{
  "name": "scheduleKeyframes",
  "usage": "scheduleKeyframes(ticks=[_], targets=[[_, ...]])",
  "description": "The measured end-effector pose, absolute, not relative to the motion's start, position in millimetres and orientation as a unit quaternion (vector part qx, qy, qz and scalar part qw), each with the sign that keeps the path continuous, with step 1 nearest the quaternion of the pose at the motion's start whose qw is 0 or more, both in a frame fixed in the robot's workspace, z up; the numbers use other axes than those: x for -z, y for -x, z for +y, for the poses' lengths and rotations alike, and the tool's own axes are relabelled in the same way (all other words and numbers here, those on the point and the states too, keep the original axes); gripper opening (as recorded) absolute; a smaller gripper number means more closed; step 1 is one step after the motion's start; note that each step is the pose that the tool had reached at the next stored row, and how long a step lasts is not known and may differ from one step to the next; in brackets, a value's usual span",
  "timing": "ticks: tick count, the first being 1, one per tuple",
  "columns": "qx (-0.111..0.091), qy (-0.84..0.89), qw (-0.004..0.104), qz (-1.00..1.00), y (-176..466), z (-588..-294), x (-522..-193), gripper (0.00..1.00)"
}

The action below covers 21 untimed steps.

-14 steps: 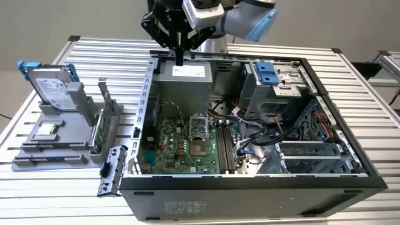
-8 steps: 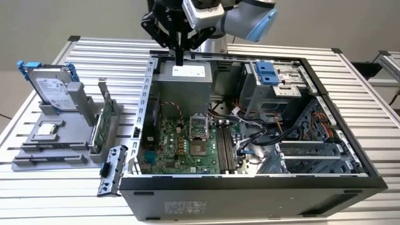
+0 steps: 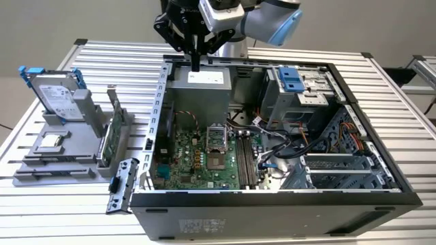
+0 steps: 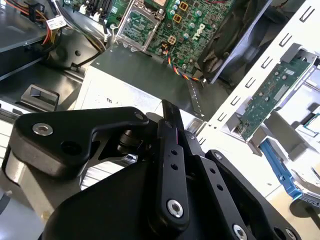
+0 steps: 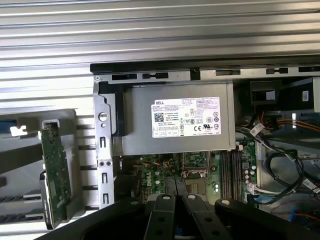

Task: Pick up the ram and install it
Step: 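Pick up the ram and move it above insertion slot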

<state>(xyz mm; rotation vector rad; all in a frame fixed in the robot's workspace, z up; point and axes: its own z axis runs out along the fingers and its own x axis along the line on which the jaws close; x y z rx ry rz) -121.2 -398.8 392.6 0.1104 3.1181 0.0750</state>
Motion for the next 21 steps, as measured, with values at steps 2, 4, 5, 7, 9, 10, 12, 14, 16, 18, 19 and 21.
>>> scheduleKeyframes(ticks=[2, 4, 5, 7, 9, 10, 12, 14, 16, 18, 19, 21], targets=[[-0.024, -0.035, 0.01, 0.999, 121.2, -398.8, -392.6, 0.0], [-0.024, -0.035, 0.01, 0.999, 121.2, -398.8, -392.6, 0.0], [-0.024, -0.035, 0.01, 0.999, 121.2, -398.8, -392.6, 0.0], [-0.024, -0.035, 0.01, 0.999, 122.0, -398.8, -392.6, 0.0], [-0.024, -0.035, 0.01, 0.999, 123.2, -398.8, -392.6, 0.0], [-0.024, -0.035, 0.01, 0.999, 124.1, -398.8, -392.6, 0.0], [-0.024, -0.035, 0.01, 0.999, 126.9, -398.8, -392.7, 0.0], [-0.024, -0.035, 0.01, 0.999, 129.8, -398.8, -392.6, 0.0], [-0.024, -0.035, 0.01, 0.999, 132.9, -398.8, -392.6, 0.0], [-0.024, -0.035, 0.01, 0.999, 136.3, -398.8, -392.6, 0.0], [-0.024, -0.035, 0.01, 0.999, 138.1, -398.8, -392.6, 0.0], [-0.024, -0.035, 0.01, 0.999, 141.8, -398.8, -392.6, 0.0]])
